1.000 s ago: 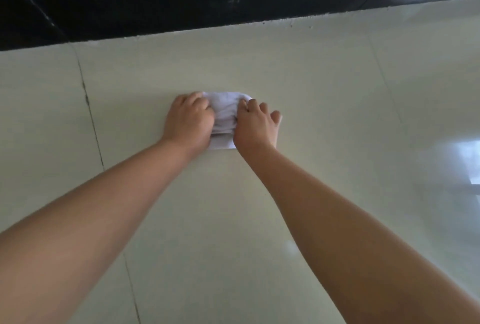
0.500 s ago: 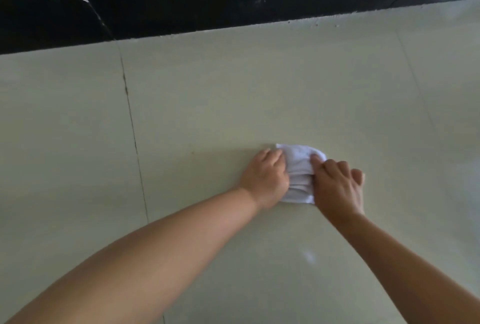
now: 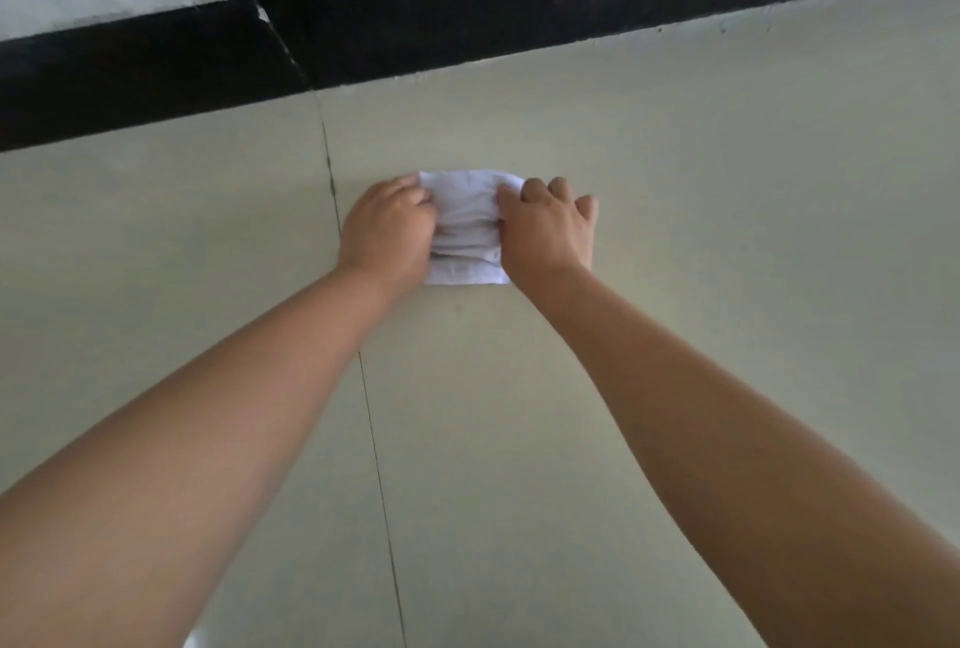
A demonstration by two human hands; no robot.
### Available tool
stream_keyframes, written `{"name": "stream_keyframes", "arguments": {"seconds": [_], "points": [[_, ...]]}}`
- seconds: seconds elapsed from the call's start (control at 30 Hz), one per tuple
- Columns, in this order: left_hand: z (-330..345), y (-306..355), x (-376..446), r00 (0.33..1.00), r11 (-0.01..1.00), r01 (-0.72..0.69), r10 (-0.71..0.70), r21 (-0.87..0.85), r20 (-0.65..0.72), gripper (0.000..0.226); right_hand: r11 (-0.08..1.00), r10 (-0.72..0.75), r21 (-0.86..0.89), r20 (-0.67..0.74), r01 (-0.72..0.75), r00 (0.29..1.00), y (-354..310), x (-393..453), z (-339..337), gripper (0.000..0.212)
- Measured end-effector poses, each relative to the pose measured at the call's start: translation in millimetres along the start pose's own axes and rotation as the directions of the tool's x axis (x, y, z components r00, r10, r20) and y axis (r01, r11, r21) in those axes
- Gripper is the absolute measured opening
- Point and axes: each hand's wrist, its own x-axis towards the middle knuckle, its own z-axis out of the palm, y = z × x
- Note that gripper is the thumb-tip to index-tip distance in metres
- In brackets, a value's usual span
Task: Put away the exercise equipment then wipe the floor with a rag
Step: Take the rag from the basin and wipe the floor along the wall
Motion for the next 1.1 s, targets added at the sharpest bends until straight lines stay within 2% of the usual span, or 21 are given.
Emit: {"name": "stream_keyframes", "arguments": {"seconds": [0.07, 0.13, 0.23, 0.3, 0.37, 0.47, 0.5, 0.57, 0.63, 0.67, 0.73, 0.8, 0.87, 0.9, 0.93, 1.1], "points": [[4.8, -17.0, -25.6, 0.999, 1.0, 0.031, -0.031, 0.003, 0.03, 0.031, 0.998, -0.057, 0.023, 0.024, 0.056, 0.998, -21.5, -11.7, 14.5, 0.038], [7.1, -16.2, -47.0, 1.0, 1.0, -0.005, 0.005, -0.017, -0.016, 0.034, 0.986, -0.163, -0.027, -0.051, 0.162, 0.985, -21.1, -36.1, 26.2, 0.035], [11.6, 7.3, -62.4, 0.978, 0.98, -0.177, 0.165, -0.091, -0.124, 0.032, 0.932, -0.35, -0.136, -0.108, 0.335, 0.931, 14.2, -74.4, 34.8, 0.032], [9.4, 36.6, -54.3, 0.958, 0.957, -0.262, 0.243, -0.123, -0.149, 0.031, 0.913, -0.392, -0.167, -0.118, 0.371, 0.912, 52.7, -91.7, 33.9, 0.036], [11.3, 71.7, -33.7, 0.947, 0.939, -0.312, 0.293, -0.148, -0.133, 0.03, 0.925, -0.34, -0.22, -0.117, 0.309, 0.933, 92.5, -96.1, 18.8, 0.036], [1.2, 123.4, 15.8, 0.95, 0.922, -0.314, 0.303, -0.227, -0.08, 0.036, 0.944, -0.194, -0.294, -0.14, 0.147, 0.971, 149.1, -84.5, -3.9, 0.036], [-7.6, 137.1, 33.3, 0.957, 0.931, -0.29, 0.279, -0.223, -0.077, 0.039, 0.949, -0.145, -0.301, -0.151, 0.094, 0.978, 163.6, -75.2, -11.7, 0.034], [-27.5, 158.4, 65.2, 0.977, 0.963, -0.198, 0.209, -0.186, 0.041, 0.038, 0.949, -0.023, -0.314, -0.132, -0.02, 0.991, 179.9, -50.4, -29.5, 0.024], [-43.2, 170.8, 91.4, 0.975, 0.981, -0.127, 0.151, -0.149, 0.161, 0.037, 0.931, 0.139, -0.333, -0.046, -0.146, 0.989, 178.5, -24.8, -44.4, 0.034], [-48.2, 171.3, 101.2, 0.976, 0.99, -0.099, 0.117, -0.101, 0.185, 0.037, 0.934, 0.169, -0.311, -0.042, -0.174, 0.985, 175.0, -12.8, -49.2, 0.04], [-48.2, 162.9, 113.4, 0.991, 0.998, -0.042, 0.047, -0.047, 0.126, 0.037, 0.947, 0.187, -0.258, -0.032, -0.189, 0.982, 162.3, 9.6, -52.1, 0.045], [-44.2, 137.8, 113.4, 0.997, 0.997, 0.002, 0.004, -0.079, 0.083, 0.037, 0.951, 0.174, -0.251, -0.04, -0.179, 0.984, 139.2, 29.7, -50.6, 0.044], [-37.2, 97.3, 106.9, 0.993, 1.0, 0.015, -0.013, 0.01, -0.116, 0.039, 0.965, 0.131, -0.227, -0.017, -0.131, 0.991, 109.3, 45.4, -46.0, 0.041], [-36.9, 78.9, 101.6, 0.986, 0.999, 0.033, -0.027, 0.034, -0.164, 0.041, 0.972, 0.117, -0.207, -0.008, -0.116, 0.993, 94.6, 50.2, -42.9, 0.041], [-32.2, 63.3, 95.1, 0.982, 0.999, 0.031, -0.027, 0.02, -0.185, 0.041, 0.976, 0.102, -0.192, -0.001, -0.1, 0.995, 81.3, 51.3, -39.4, 0.042], [0.5, 28.2, 51.0, 0.994, 0.998, -0.054, 0.05, -0.039, -0.092, 0.033, 0.99, -0.037, -0.134, 0.028, 0.04, 0.999, 50.3, 13.0, -20.7, 0.039]]}}
